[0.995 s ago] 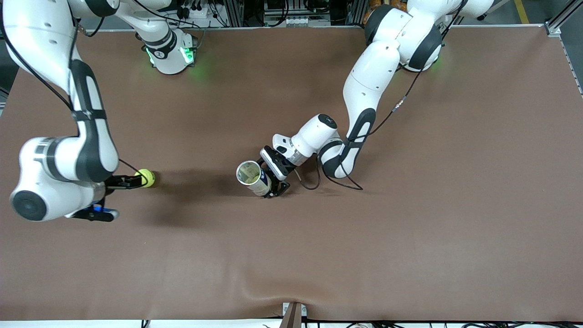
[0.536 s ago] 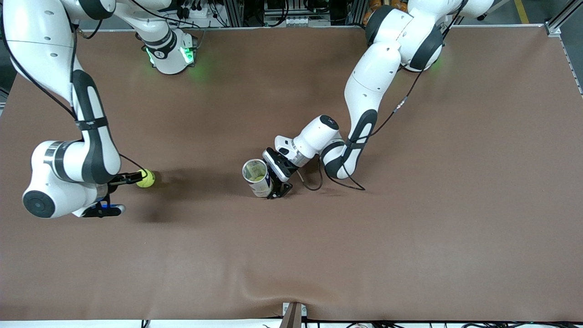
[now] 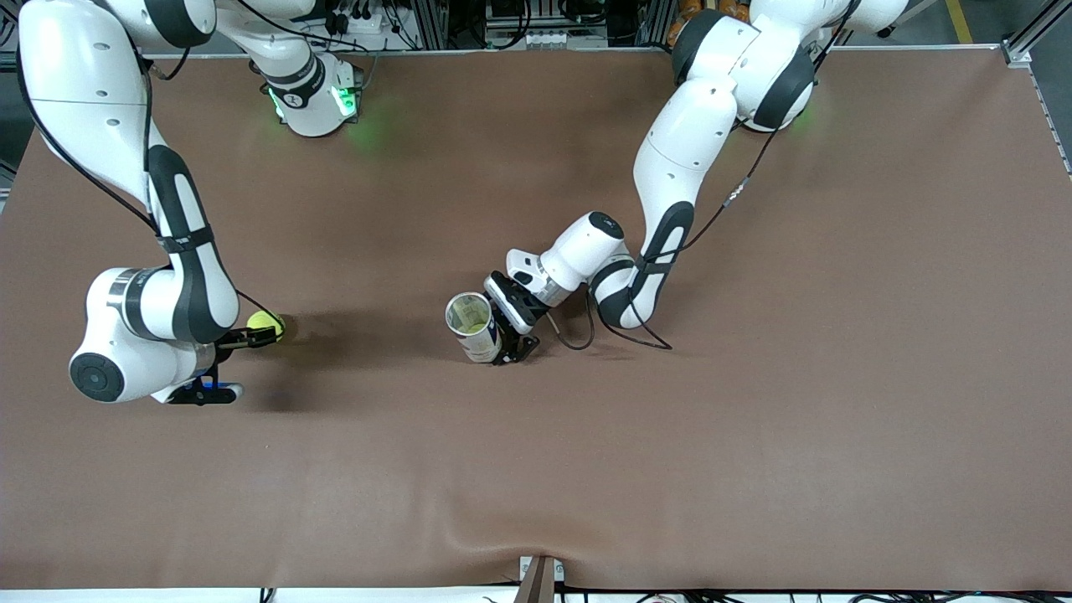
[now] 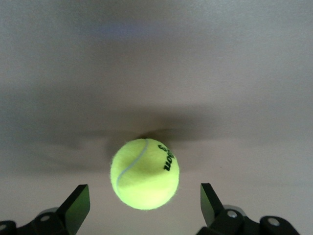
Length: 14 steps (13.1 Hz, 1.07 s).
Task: Insert tennis ball vertically with right arm
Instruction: 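Grasp the second tennis ball with the right gripper and lift it, then carry the second ball with the right gripper over the can opening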
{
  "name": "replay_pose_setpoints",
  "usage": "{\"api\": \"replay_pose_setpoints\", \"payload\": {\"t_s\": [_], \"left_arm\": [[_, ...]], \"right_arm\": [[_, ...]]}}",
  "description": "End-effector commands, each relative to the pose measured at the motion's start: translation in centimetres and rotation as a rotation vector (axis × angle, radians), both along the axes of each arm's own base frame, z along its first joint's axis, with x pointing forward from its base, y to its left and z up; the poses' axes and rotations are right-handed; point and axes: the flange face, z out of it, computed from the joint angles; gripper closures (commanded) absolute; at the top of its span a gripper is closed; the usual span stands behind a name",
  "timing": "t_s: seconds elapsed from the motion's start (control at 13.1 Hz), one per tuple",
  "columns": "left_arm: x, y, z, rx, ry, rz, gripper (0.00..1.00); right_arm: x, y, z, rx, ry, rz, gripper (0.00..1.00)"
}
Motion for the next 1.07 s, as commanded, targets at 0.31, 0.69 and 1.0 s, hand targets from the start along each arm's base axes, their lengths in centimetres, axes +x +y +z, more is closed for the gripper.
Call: {"api": "replay_pose_setpoints", "payload": {"t_s": [0.31,0.69,1.0], "left_arm": [[0.1,0.2,0.7,-0.02,-0.01,-0.01,0.07],[0.1,0.1,0.8,-0.021,-0.011,-0.01,0.08],[0.0,0.1,0.8,-0.019,-0.013,-0.014,0.17]], "right_arm": [[-1.5,-0.5,-2.7,-0.003,0.003,-0.043,0.0],[-1.5,0.3,-3.7,-0.023,0.004,-0.069,0.61],[-1.0,1.2,-2.1,-0.021,-0.009,-0.051,1.0]]}}
